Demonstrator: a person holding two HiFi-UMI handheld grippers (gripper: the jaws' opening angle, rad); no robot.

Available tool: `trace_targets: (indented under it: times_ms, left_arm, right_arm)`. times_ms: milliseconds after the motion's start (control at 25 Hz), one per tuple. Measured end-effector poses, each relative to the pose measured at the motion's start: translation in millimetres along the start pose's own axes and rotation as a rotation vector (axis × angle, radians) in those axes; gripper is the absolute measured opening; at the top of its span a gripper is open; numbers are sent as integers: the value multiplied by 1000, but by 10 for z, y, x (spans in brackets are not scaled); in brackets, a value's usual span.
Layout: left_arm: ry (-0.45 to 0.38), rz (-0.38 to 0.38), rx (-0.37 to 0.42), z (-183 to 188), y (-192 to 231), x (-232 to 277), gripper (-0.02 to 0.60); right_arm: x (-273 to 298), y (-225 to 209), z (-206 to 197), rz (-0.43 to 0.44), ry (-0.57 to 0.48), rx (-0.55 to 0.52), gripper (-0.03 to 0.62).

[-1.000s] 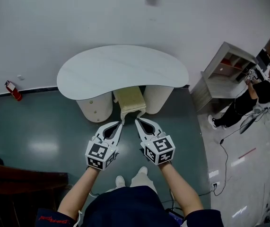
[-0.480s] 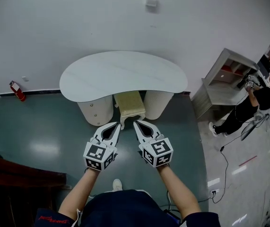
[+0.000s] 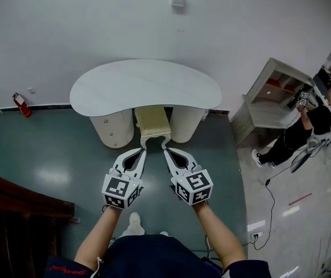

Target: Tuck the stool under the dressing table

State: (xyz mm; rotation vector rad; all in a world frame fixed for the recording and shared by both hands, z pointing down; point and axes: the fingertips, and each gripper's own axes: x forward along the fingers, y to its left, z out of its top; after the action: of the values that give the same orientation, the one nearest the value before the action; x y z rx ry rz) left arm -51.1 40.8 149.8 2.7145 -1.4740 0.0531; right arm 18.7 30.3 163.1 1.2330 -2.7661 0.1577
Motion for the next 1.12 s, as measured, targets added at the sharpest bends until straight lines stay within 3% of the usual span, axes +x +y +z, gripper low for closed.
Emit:
trace_targets:
  times_ms: [280, 720, 1120]
  left_arm:
    - [2, 52, 4, -20, -234, -281, 15]
    - [-13, 59, 7, -45, -762, -640, 15]
    - [-25, 73, 23, -29, -1034, -837, 15]
  right_arm:
    - [-310, 160, -2, 31, -24, -15, 15]
    - [-871, 458, 18, 54, -58, -76, 15]
    - [-1218, 551, 20, 56, -86, -70, 15]
